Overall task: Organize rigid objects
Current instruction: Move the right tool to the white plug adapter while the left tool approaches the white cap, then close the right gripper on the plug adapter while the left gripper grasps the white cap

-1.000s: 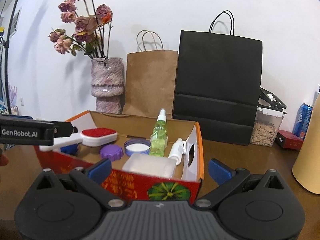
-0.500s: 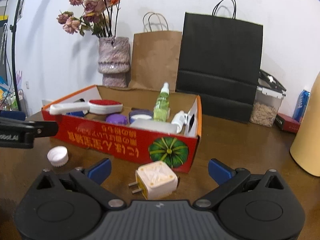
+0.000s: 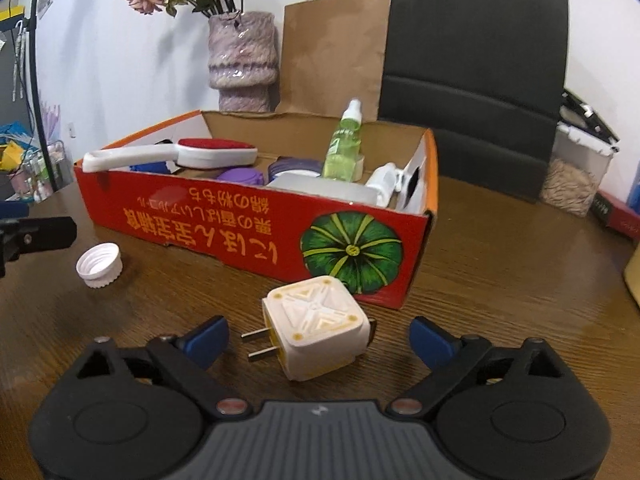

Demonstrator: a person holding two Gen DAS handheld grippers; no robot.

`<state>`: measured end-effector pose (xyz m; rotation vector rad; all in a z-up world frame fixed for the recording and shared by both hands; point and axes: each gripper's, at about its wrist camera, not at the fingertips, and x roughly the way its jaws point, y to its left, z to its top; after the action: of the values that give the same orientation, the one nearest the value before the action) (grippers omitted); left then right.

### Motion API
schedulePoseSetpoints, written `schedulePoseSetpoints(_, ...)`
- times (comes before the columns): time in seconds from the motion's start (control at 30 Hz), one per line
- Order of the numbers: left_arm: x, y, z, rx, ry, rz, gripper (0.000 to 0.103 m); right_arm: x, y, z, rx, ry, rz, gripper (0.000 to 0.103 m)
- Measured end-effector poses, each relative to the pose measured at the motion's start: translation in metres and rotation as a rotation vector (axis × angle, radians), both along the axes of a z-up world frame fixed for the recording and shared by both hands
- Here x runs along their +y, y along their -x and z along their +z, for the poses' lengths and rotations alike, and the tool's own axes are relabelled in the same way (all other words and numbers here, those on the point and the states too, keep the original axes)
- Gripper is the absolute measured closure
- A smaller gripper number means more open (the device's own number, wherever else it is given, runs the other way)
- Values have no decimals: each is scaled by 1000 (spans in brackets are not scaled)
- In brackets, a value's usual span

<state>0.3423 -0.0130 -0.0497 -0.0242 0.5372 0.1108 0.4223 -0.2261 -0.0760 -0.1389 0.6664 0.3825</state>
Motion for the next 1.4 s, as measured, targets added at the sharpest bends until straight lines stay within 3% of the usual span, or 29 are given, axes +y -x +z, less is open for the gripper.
schedulePoseSetpoints(0.07, 0, -1, -2, 7, -2, 1, 0, 0, -4, -2, 31, -15, 25, 17)
schedulePoseSetpoints(0.1, 0, -2, -2, 11, -2, 2, 0, -1, -4, -2, 26, -28, 32, 31)
schedulePoseSetpoints(0.13, 1, -3, -3, 16, -1, 3, 0, -1, -3, -1, 18, -30, 34, 35)
schedulePoseSetpoints(0.9, -1, -39, -36, 172, -22, 24, 0, 19, 38, 14, -116, -29, 9, 35)
schedulePoseSetpoints(1.17, -3, -44, -37, 167, 8, -9, 23, 20, 40, 14, -112, -36, -17, 35)
schedulePoseSetpoints(1.27, -8, -43, -36, 152, 5, -40, 45, 21, 42, 14, -113, -35, -25, 35)
schedulePoseSetpoints(1.3, -9, -42, -35, 148, 6, -52, 58, 21, 42, 14, -113, -35, -26, 35)
schedulePoseSetpoints(1.4, -12, -41, -35, 143, 4, -75, 62, 22, 43, 14, -113, -36, -34, 35)
